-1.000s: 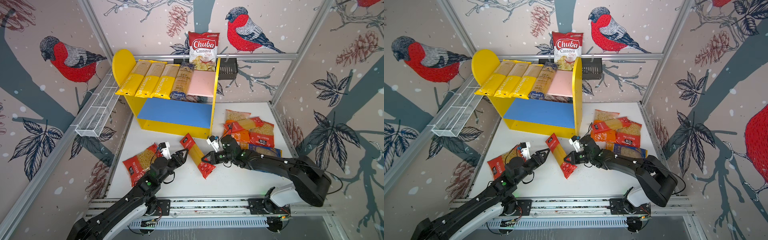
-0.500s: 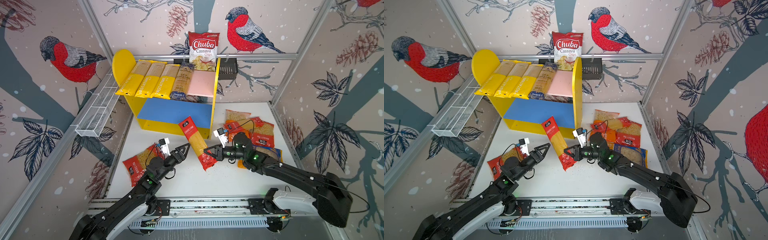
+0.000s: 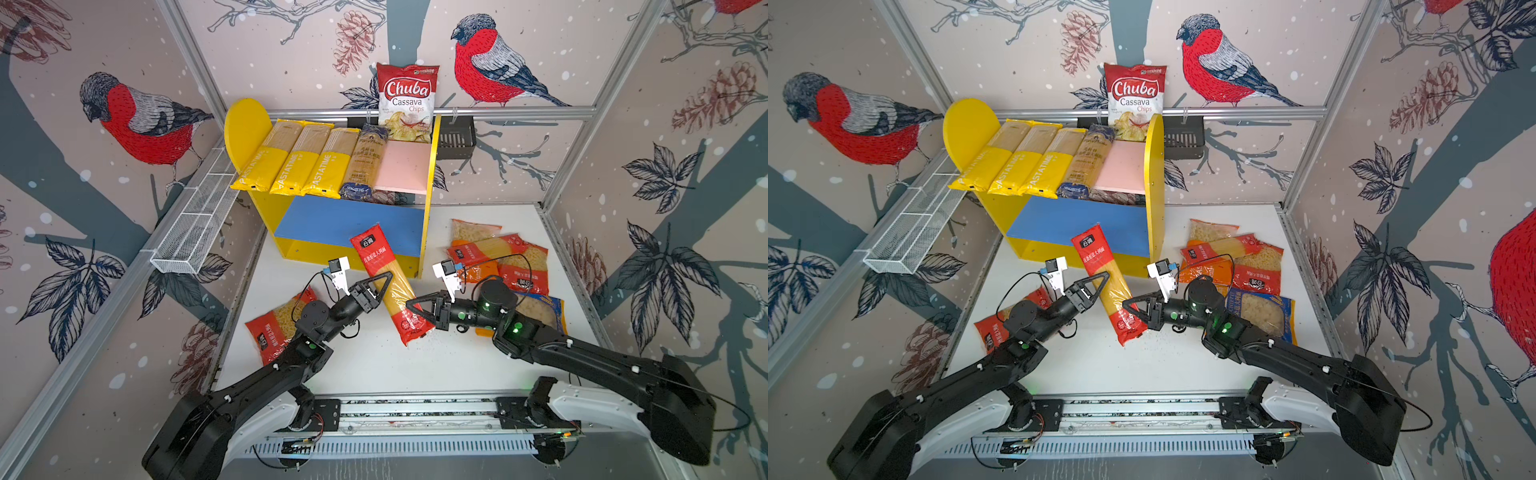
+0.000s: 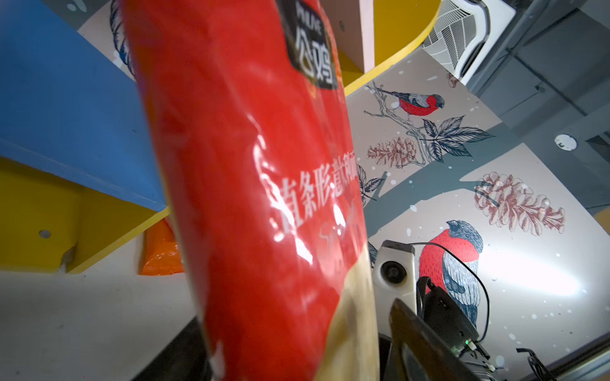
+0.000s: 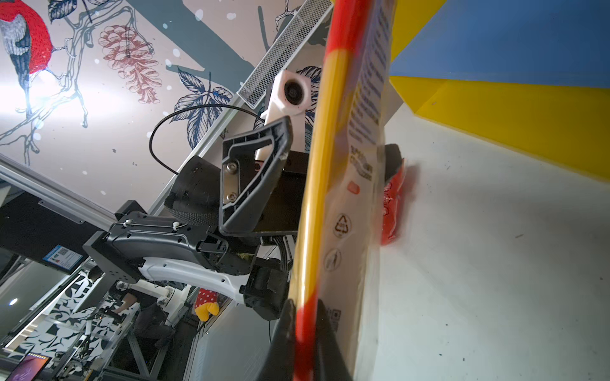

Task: Place and organize the pasta boxes and bags onto the shelf
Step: 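Carry the upright red pack with both grippers up to the pink shelf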

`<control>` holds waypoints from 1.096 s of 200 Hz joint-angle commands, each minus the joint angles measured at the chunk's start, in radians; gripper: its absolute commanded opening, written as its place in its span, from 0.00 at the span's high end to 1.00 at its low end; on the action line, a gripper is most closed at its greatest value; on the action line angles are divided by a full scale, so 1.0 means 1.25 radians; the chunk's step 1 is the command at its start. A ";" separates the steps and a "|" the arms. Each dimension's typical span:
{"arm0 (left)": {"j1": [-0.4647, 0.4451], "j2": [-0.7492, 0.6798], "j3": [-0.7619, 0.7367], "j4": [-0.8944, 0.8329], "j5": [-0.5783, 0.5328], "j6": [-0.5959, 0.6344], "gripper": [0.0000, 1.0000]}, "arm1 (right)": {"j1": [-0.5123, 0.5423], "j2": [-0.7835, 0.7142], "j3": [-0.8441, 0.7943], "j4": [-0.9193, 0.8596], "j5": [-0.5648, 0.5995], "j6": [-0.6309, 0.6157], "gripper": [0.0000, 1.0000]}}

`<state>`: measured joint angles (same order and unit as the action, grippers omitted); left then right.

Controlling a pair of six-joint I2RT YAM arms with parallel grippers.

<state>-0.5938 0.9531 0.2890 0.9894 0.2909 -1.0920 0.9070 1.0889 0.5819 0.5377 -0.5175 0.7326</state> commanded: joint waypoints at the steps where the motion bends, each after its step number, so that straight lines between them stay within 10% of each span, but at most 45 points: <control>1: 0.001 -0.005 0.003 0.091 0.022 0.017 0.26 | -0.004 -0.013 -0.002 0.202 -0.032 -0.008 1.00; 121: 0.000 0.015 -0.008 0.212 0.044 0.049 0.62 | 0.001 0.017 -0.013 0.234 -0.038 0.022 1.00; 219: -0.017 -0.051 -0.022 0.168 0.034 0.082 0.90 | 0.006 0.014 -0.032 0.171 -0.021 -0.007 0.77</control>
<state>-0.6079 0.9077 0.2565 1.1412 0.3164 -1.0218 0.9092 1.1152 0.5438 0.6914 -0.5404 0.7433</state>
